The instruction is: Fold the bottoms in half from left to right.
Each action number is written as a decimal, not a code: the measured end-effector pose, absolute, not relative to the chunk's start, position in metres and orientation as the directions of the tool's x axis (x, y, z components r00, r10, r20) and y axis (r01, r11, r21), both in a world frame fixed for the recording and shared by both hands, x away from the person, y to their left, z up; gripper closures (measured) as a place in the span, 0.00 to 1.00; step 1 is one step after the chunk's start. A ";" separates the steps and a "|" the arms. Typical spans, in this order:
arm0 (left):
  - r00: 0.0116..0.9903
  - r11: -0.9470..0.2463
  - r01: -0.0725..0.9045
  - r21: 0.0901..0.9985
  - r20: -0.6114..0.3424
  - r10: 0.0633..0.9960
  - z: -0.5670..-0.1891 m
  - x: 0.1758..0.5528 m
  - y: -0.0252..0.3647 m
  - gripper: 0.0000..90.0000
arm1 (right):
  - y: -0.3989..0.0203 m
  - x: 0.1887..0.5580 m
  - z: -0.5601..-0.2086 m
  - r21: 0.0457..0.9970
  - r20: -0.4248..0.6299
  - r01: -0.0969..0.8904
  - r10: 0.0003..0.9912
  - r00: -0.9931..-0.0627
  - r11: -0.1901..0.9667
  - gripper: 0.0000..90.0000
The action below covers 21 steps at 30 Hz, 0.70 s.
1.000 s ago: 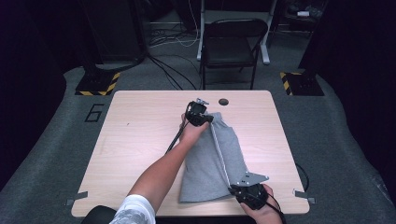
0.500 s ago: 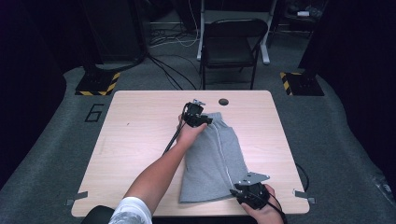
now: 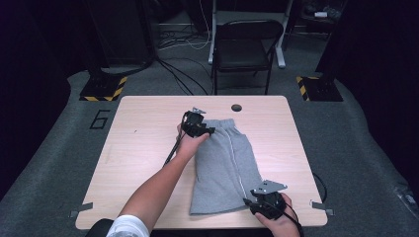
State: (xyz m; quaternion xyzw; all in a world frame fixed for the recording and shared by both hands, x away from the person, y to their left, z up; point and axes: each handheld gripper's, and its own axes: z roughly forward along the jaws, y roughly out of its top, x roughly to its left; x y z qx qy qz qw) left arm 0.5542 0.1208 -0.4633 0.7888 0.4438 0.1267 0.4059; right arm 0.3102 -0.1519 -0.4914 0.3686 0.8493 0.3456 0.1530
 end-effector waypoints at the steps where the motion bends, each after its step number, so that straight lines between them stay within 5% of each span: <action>1: 0.569 -0.272 0.598 0.754 -0.161 0.806 -0.463 0.553 0.123 0.56 | -0.151 0.310 -0.491 0.691 0.001 0.529 0.732 -0.682 0.492 0.62; 21: 0.511 -0.278 0.684 0.675 -0.171 0.842 -0.501 0.545 0.147 0.53 | -0.144 0.327 -0.507 0.659 -0.022 0.546 0.740 -0.673 0.517 0.50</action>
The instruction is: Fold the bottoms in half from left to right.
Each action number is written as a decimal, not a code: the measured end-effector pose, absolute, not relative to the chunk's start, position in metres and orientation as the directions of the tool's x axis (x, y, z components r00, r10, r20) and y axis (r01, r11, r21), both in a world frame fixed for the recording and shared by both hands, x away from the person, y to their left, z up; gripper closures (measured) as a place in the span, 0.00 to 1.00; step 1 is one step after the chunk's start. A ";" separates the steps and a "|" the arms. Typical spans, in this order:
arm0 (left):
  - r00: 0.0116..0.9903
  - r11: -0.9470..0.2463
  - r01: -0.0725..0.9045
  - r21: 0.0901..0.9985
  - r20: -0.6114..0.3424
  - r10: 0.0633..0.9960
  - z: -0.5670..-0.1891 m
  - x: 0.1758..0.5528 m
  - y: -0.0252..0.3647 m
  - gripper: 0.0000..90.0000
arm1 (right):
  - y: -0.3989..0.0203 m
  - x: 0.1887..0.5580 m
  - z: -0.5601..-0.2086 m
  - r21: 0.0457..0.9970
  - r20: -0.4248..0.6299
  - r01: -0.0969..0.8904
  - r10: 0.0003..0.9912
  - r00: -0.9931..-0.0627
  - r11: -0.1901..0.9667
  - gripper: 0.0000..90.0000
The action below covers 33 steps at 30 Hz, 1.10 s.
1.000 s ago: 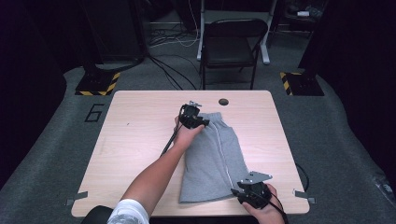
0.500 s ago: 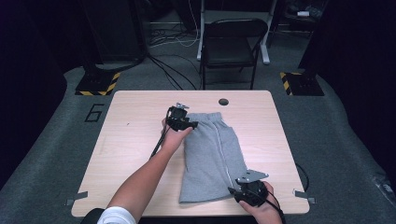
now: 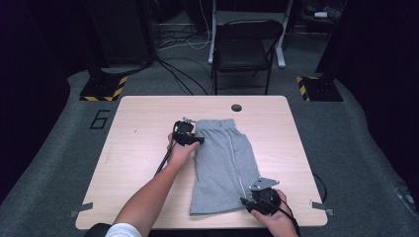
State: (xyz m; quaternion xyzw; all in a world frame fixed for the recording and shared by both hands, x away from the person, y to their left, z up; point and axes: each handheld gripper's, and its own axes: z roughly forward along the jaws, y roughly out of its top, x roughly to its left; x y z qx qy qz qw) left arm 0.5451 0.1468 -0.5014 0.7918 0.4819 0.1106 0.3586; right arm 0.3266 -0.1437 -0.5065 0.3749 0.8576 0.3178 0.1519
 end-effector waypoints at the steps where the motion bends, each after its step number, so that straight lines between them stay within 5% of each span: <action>1: 0.514 -0.277 0.682 0.677 -0.173 0.840 -0.503 0.545 0.146 0.54 | -0.144 0.326 -0.507 0.661 -0.021 0.550 0.745 -0.667 0.511 0.49; 6: 0.502 -0.263 0.695 0.669 -0.189 0.844 -0.509 0.546 0.142 0.61 | -0.145 0.327 -0.511 0.663 -0.008 0.558 0.750 -0.661 0.499 0.49; 19: 0.541 -0.297 0.681 0.669 -0.186 0.820 -0.509 0.546 0.143 0.91 | -0.142 0.327 -0.511 0.659 0.068 0.553 0.692 -0.718 0.509 0.92; 33: 0.551 -0.323 0.662 0.677 -0.146 0.822 -0.495 0.543 0.160 0.92 | -0.126 0.325 -0.507 0.667 0.067 0.513 0.642 -0.764 0.540 0.95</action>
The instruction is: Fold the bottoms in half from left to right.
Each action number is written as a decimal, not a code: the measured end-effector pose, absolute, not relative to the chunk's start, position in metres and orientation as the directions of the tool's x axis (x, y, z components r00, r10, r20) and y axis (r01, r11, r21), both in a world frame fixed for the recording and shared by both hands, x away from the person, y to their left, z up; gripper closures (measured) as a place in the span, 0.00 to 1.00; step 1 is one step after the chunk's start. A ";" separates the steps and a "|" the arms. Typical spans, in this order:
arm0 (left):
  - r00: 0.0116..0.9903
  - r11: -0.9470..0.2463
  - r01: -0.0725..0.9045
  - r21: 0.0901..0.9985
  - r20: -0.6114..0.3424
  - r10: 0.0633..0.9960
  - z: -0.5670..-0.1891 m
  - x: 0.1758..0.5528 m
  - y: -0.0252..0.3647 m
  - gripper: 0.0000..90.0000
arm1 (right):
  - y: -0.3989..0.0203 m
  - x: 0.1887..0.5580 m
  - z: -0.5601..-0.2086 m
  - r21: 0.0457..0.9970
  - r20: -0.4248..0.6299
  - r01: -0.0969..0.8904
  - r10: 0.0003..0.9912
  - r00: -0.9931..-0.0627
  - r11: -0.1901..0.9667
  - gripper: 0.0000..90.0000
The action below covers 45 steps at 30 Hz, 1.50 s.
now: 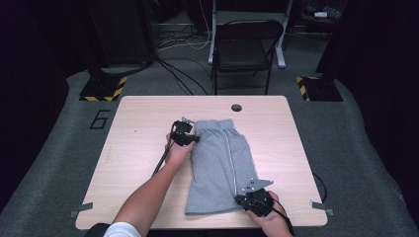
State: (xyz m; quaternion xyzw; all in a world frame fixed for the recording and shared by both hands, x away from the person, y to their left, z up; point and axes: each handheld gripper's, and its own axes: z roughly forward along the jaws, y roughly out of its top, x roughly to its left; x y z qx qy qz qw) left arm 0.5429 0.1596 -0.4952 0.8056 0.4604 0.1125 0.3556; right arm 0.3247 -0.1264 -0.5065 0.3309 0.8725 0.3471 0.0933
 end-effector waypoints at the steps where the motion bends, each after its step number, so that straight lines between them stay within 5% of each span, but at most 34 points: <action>1: 0.543 -0.316 0.667 0.674 -0.149 0.827 -0.495 0.542 0.162 0.92 | -0.123 0.324 -0.506 0.672 0.071 0.509 0.638 -0.767 0.538 0.95; 23: 0.441 -0.277 0.719 0.638 -0.110 0.891 -0.489 0.534 0.252 0.92 | -0.032 0.329 -0.513 0.673 0.133 0.447 0.498 -0.857 0.589 0.95; 36: 0.426 -0.254 0.697 0.671 -0.103 0.899 -0.466 0.538 0.226 0.72 | -0.033 0.328 -0.513 0.700 0.088 0.424 0.520 -0.850 0.574 0.83; 41: 0.381 -0.233 0.670 0.705 -0.057 0.923 -0.455 0.538 0.221 0.64 | -0.037 0.324 -0.512 0.692 0.086 0.429 0.524 -0.848 0.581 0.85; 45: 0.384 -0.201 0.681 0.704 -0.110 0.917 -0.449 0.541 0.223 0.64 | -0.038 0.324 -0.512 0.697 0.087 0.423 0.518 -0.851 0.578 0.87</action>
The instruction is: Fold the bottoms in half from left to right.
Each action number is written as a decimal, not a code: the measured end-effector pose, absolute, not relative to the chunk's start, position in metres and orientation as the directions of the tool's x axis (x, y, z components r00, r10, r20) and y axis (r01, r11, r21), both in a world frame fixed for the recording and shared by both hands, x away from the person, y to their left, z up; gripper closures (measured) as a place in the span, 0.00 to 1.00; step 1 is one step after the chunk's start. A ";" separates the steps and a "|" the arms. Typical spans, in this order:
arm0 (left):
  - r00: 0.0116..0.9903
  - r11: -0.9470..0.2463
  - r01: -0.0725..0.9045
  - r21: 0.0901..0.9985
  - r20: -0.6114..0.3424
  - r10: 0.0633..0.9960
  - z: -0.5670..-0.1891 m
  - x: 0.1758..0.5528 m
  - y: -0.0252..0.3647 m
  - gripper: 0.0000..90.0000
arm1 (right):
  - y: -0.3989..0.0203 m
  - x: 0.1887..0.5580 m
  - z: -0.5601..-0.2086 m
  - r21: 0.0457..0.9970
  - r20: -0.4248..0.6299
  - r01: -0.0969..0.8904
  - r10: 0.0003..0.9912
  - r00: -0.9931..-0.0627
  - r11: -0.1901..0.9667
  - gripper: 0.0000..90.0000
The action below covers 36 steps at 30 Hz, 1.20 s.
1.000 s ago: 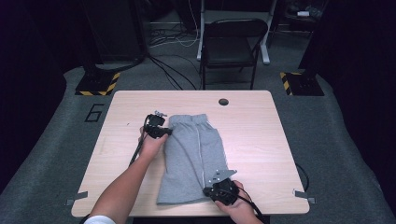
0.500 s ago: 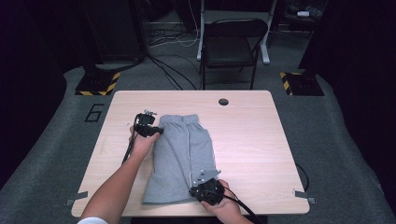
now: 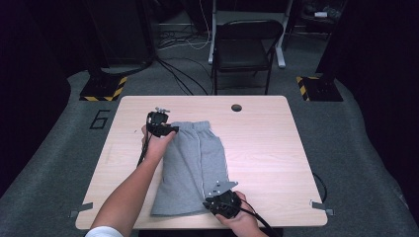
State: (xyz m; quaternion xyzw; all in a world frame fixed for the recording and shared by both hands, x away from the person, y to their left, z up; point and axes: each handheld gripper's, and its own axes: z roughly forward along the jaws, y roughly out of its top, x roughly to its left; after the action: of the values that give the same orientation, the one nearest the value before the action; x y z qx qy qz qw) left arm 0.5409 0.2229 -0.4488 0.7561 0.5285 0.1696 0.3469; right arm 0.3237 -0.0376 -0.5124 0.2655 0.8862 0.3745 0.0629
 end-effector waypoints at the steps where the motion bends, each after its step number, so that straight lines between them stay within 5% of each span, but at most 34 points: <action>1: 0.396 -0.215 0.678 0.703 -0.102 0.912 -0.448 0.542 0.221 0.64 | -0.038 0.323 -0.510 0.683 0.090 0.430 0.517 -0.851 0.590 0.87; 23: 0.475 -0.258 0.706 0.659 -0.171 0.863 -0.486 0.556 0.149 0.56 | -0.044 0.321 -0.512 0.702 0.105 0.446 0.537 -0.837 0.556 0.80; 36: 0.465 -0.295 0.715 0.633 -0.116 0.878 -0.503 0.556 0.136 0.54 | -0.047 0.320 -0.513 0.691 0.109 0.456 0.542 -0.833 0.561 0.77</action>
State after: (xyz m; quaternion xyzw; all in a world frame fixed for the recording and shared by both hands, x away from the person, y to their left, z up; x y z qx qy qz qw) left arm 0.5562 0.1363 -0.5028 0.7945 0.5013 0.1277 0.3180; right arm 0.3200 -0.0471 -0.5125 0.2831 0.8815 0.3734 0.0578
